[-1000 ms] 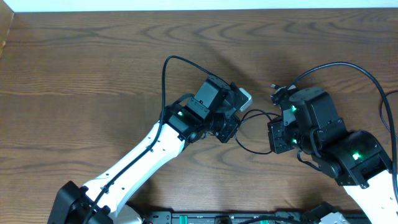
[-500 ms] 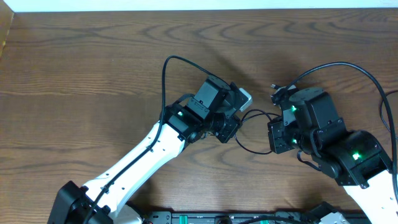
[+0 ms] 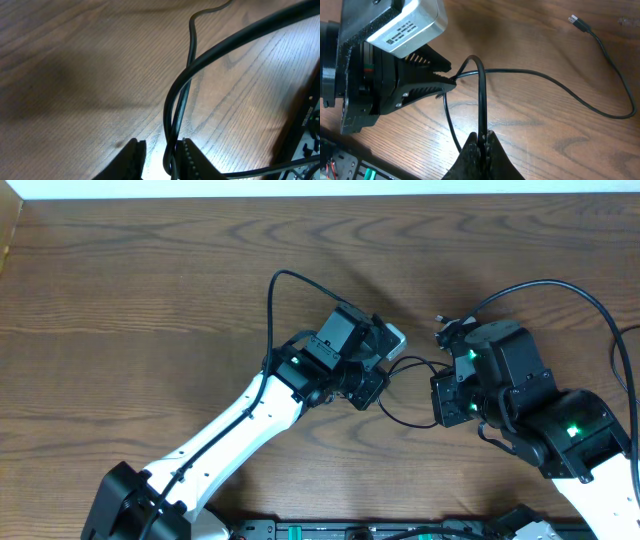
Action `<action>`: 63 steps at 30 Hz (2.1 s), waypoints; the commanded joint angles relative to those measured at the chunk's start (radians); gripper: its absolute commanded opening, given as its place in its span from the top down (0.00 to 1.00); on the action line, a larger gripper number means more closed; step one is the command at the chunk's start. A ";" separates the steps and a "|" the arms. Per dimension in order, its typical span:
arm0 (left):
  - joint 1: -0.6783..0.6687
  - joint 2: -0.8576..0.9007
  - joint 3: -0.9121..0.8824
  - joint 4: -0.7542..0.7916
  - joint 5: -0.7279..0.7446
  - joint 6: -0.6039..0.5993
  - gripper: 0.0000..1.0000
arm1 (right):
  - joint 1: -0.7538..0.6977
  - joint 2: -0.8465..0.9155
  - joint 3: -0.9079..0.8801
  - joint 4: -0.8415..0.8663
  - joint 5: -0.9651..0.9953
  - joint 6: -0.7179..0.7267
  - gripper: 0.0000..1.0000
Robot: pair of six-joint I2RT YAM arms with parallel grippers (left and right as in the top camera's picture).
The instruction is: Untangle cables
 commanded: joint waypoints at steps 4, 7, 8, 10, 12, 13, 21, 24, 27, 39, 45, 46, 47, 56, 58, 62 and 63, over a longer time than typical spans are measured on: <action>-0.004 0.010 -0.018 0.003 0.001 0.007 0.92 | 0.000 0.000 0.012 -0.004 0.012 0.005 0.99; -0.004 0.010 -0.018 0.007 0.001 0.007 0.92 | 0.000 0.000 0.012 -0.004 0.012 0.005 0.99; -0.004 0.010 -0.018 0.007 0.001 0.007 0.92 | 0.000 0.000 0.012 -0.004 0.012 0.005 0.99; -0.004 0.010 -0.018 0.006 0.001 0.007 0.92 | 0.000 0.000 0.012 -0.003 0.012 0.005 0.99; -0.004 0.010 -0.018 0.006 0.001 0.007 0.93 | 0.000 0.000 0.012 -0.004 0.012 0.005 0.99; -0.004 0.010 -0.018 0.006 0.001 0.007 0.93 | 0.000 0.000 0.012 -0.004 0.012 0.005 0.99; -0.004 0.010 -0.018 0.003 0.010 0.006 0.72 | 0.000 0.000 0.012 -0.004 0.012 0.005 0.99; -0.004 0.011 -0.018 0.001 0.055 0.007 0.56 | 0.000 0.000 0.012 -0.004 0.012 0.005 0.99; -0.006 0.012 -0.018 0.004 0.053 0.015 0.56 | 0.000 0.000 0.012 -0.003 0.012 0.005 0.99; -0.019 0.038 -0.018 0.023 0.053 0.023 0.79 | 0.000 0.000 0.012 -0.001 0.012 0.006 0.99; -0.027 0.063 -0.018 0.028 0.053 0.023 0.79 | 0.000 0.000 0.012 -0.002 0.012 0.005 0.99; -0.027 0.063 -0.018 0.029 0.051 0.023 0.80 | 0.000 0.000 0.012 -0.002 0.012 0.005 0.99; -0.027 0.063 -0.018 0.029 0.050 0.026 0.81 | 0.000 0.000 0.012 -0.002 0.012 0.005 0.99; -0.027 0.062 -0.018 0.024 0.051 0.033 0.92 | -0.001 0.000 0.012 -0.008 0.053 0.005 0.99; -0.027 0.061 -0.018 0.020 0.051 0.033 0.92 | -0.002 0.000 0.012 -0.017 0.100 0.011 0.99; -0.027 0.053 -0.018 -0.018 0.050 0.034 0.92 | -0.004 0.000 0.012 -0.084 0.386 0.188 0.99; -0.027 0.044 -0.018 -0.040 0.050 0.038 0.93 | -0.016 0.000 0.012 -0.130 0.514 0.274 0.99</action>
